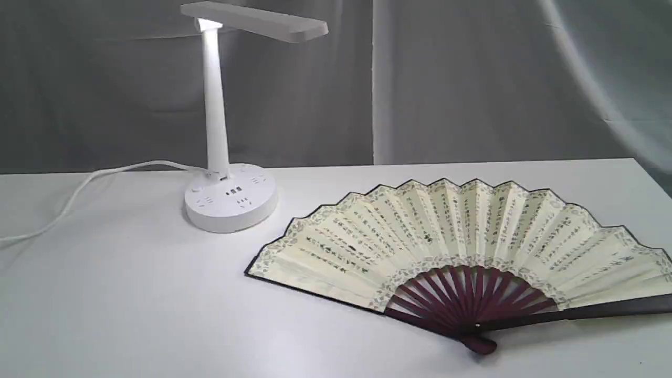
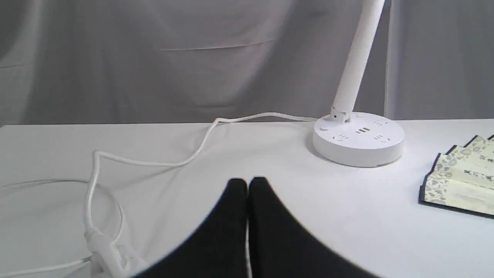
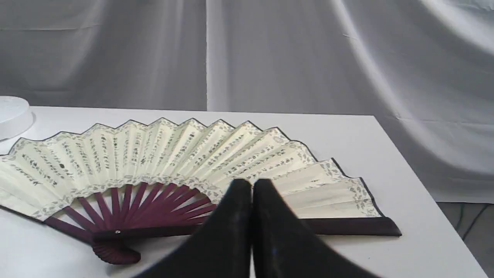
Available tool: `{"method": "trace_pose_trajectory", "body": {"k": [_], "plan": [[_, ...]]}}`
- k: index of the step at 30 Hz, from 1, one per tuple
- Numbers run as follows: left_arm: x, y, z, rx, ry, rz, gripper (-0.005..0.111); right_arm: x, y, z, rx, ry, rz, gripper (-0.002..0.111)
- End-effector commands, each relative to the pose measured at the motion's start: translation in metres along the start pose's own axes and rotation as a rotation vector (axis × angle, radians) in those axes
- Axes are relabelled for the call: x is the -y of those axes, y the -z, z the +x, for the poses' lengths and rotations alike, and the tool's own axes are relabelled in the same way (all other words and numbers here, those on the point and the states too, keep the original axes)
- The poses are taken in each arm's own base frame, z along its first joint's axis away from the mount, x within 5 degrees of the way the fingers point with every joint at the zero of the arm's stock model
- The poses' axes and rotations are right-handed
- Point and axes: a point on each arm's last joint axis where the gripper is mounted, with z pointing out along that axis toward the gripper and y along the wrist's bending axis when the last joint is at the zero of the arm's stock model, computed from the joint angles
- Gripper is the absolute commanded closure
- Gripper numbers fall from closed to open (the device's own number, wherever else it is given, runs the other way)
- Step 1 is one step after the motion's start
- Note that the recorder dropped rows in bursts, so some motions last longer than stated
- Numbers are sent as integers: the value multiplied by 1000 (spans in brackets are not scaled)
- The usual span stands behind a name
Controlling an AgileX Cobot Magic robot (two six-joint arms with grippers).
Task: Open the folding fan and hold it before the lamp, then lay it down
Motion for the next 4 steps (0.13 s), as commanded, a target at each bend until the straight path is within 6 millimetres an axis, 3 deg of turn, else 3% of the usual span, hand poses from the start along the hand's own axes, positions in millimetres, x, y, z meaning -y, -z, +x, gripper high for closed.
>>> {"method": "trace_pose_trajectory", "body": {"k": [1, 4], "plan": [[0, 0, 1, 2, 10, 0, 107, 0, 0, 1, 0, 13, 0, 108], [0, 0, 1, 2, 10, 0, 107, 0, 0, 1, 0, 13, 0, 108]]}}
